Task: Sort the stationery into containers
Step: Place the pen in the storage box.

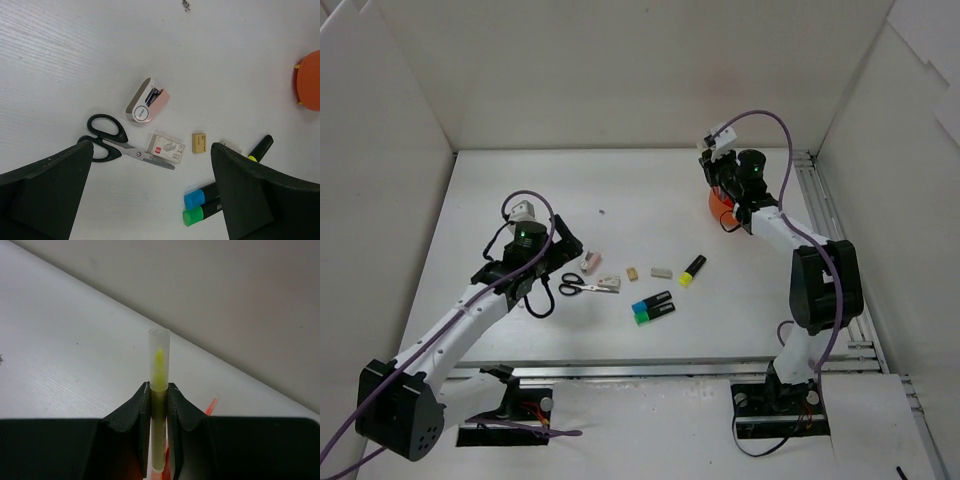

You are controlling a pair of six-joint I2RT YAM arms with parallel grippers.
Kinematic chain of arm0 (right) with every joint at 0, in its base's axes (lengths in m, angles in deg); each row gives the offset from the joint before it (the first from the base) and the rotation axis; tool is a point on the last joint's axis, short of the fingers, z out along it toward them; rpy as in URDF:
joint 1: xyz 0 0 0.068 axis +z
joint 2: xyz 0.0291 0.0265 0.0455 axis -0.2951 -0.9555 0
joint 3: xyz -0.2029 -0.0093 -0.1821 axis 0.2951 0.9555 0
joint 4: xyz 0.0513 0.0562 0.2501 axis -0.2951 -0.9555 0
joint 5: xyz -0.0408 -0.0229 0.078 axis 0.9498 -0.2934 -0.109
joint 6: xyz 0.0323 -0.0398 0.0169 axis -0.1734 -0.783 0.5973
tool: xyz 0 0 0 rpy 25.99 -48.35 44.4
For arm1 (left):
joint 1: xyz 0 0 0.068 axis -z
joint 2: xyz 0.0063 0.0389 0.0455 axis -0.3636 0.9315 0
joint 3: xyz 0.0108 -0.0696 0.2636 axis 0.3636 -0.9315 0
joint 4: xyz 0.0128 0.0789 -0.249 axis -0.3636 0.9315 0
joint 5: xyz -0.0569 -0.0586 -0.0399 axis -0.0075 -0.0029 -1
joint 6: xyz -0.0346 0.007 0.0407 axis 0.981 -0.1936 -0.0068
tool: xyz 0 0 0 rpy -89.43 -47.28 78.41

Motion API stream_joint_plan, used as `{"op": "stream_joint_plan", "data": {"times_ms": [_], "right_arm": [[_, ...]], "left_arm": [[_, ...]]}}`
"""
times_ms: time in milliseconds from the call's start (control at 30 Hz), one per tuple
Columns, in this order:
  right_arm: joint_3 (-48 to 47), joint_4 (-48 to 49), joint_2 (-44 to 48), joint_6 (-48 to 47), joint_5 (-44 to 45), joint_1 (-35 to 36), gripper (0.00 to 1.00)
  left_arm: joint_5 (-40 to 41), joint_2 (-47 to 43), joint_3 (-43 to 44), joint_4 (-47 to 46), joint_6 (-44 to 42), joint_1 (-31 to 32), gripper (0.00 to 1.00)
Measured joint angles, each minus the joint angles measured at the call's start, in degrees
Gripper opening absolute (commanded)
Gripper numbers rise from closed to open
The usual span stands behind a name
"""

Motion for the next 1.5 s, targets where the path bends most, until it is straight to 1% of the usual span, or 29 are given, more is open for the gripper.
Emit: {"op": "stream_joint_plan", "data": {"times_ms": [200, 400, 600, 900, 933, 1067, 1200, 1233, 1300, 1333, 1500], "right_arm": [[-0.2, 0.5, -7.2, -4.0, -1.1, -1.9, 0.00], [-0.6, 1.7, -10.4, -4.6, -3.1, -4.7, 0.01], [-0.7, 3.9, -11.6, -4.6, -4.9, -6.2, 0.07], [-0.5, 5.4, -13.6, -4.3, -6.9, -6.4, 0.15], [-0.5, 5.5, -13.7, -4.2, -7.0, -6.4, 0.18], [-0.3, 6.2, -14.1, -3.5, -7.3, -6.4, 0.21], [1.0, 7.3, -14.1, -2.7, -7.2, -6.4, 0.29], [1.5, 7.6, -14.1, -2.5, -7.2, -6.4, 0.34], [2.5, 8.3, -14.1, -2.3, -7.2, -6.4, 0.39], [2.8, 8.7, -14.0, -2.3, -7.1, -6.3, 0.43], [3.7, 9.3, -13.1, -0.7, -6.5, -6.4, 0.47]], "left_arm": [[-0.7, 4.3, 0.2, 0.5, 0.0, -0.6, 1.00], [-1.7, 9.4, 3.1, 0.8, 0.0, -0.8, 1.00], [-2.2, 9.9, 3.7, 1.4, 0.0, -1.3, 0.99], [-2.0, 9.2, 3.7, 3.1, 1.2, -1.7, 1.00], [-1.9, 8.8, 3.6, 3.2, 1.4, -1.7, 1.00], [-1.2, 7.2, 3.3, 3.8, 2.1, -1.7, 1.00], [-0.2, 5.5, 3.2, 5.1, 2.8, -1.7, 0.99], [0.0, 5.0, 3.1, 5.4, 2.9, -1.7, 0.99], [0.3, 4.2, 2.7, 5.8, 3.0, -1.7, 0.99], [0.5, 3.9, 2.5, 6.1, 3.1, -1.7, 0.99], [0.7, 3.2, 2.3, 7.1, 3.3, -1.7, 1.00]]}}
